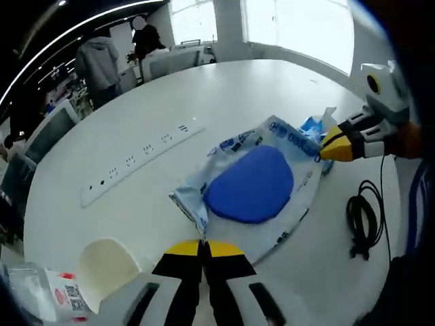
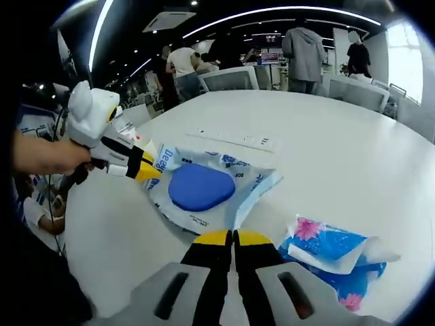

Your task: Arrange the tabletop items into an orderly group along one side of the table until the central work area is clear of visible clutter.

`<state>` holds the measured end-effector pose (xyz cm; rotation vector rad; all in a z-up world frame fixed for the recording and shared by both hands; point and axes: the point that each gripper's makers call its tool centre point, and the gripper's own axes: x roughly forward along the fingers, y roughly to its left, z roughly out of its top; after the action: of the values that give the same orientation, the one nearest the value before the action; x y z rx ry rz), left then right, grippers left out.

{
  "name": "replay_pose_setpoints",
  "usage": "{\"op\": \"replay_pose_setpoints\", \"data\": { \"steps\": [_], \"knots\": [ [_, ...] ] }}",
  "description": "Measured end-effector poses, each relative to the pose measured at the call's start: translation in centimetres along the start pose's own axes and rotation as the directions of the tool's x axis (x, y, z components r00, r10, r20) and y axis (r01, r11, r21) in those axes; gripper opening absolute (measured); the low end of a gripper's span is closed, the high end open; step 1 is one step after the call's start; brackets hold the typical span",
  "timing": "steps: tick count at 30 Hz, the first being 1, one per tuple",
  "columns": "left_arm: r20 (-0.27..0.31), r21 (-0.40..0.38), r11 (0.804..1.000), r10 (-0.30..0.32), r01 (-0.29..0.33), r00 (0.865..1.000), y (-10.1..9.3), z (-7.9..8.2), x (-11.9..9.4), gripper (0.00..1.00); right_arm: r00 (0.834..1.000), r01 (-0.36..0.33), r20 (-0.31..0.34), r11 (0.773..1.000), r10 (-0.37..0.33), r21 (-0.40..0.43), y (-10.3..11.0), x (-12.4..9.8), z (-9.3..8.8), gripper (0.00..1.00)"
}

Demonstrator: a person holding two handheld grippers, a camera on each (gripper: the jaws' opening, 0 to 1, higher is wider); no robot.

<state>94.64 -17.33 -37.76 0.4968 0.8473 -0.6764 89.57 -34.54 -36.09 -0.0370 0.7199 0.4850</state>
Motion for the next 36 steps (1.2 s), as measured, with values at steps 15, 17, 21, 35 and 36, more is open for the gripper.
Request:
{"op": "replay_pose_setpoints", "data": {
  "steps": [15, 17, 21, 35, 36],
  "knots": [
    [-0.059, 0.069, 0.997, -0.017, 0.021, 0.998, -1.6, -1.3, 1.3, 0.02, 0.997, 0.038, -0.071, 0.999, -0.040, -0.035, -0.3, 0.3, -2.7, 0.00],
    [-0.060, 0.074, 0.997, -0.018, 0.023, 0.998, -1.5, -1.2, 1.3, 0.03, 0.996, 0.046, -0.081, 0.999, -0.048, -0.028, -0.7, 0.4, -2.7, 0.00],
    [-0.066, 0.059, 0.998, -0.003, 0.007, 0.998, -1.0, -1.5, 1.2, 0.09, 0.994, 0.051, -0.093, 0.998, -0.053, -0.027, -0.7, 0.3, -3.1, 0.00],
    [-0.003, 0.099, 0.995, 0.024, -0.024, 1.000, -0.4, -0.3, -0.1, 0.23, 0.990, 0.078, -0.113, 0.996, -0.081, -0.032, -0.2, 0.1, -3.8, 0.03],
    [0.006, 0.099, 0.995, 0.024, -0.024, 1.000, -0.6, -0.2, -0.6, 0.23, 0.990, 0.081, -0.114, 0.996, -0.085, -0.037, -0.4, 0.0, -3.8, 0.03]
  ]
}}
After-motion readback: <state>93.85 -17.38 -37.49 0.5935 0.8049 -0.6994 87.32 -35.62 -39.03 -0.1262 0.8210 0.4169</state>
